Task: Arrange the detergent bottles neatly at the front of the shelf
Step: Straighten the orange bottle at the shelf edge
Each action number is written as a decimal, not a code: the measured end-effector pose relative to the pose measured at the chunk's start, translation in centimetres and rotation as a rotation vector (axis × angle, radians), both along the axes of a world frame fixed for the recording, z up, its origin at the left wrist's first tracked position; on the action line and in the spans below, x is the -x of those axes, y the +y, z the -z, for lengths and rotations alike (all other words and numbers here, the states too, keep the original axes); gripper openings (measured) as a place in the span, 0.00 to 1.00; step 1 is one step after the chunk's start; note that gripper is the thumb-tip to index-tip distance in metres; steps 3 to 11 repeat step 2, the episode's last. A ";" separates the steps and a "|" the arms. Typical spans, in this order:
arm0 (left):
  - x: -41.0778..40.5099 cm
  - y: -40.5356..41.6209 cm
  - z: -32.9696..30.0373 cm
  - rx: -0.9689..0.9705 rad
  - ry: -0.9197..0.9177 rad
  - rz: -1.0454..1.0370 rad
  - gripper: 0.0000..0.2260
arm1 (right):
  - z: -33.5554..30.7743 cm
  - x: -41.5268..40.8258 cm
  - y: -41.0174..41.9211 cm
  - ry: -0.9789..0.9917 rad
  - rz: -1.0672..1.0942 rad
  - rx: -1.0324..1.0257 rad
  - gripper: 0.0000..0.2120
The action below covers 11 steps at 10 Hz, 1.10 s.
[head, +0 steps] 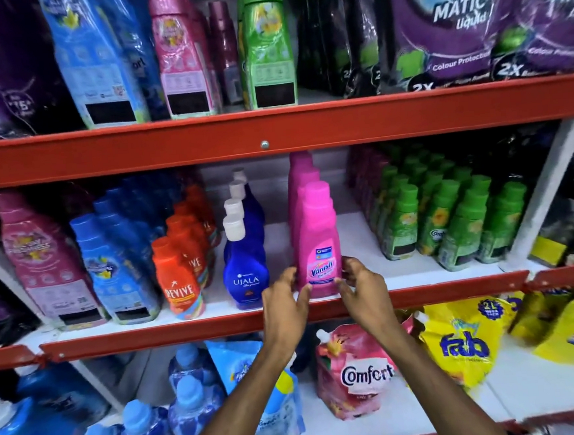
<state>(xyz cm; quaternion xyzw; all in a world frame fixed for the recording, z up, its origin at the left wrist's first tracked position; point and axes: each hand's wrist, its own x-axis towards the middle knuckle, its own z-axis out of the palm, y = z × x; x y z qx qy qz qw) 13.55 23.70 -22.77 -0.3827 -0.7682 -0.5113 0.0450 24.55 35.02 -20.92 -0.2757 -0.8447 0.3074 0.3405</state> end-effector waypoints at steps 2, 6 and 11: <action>0.4 0.2 0.5 0.023 -0.036 -0.002 0.17 | 0.0 0.0 0.0 -0.017 -0.017 0.040 0.18; 0.4 0.2 0.5 0.023 -0.036 -0.002 0.17 | 0.0 0.0 0.0 -0.017 -0.017 0.040 0.18; 0.4 0.2 0.5 0.023 -0.036 -0.002 0.17 | 0.0 0.0 0.0 -0.017 -0.017 0.040 0.18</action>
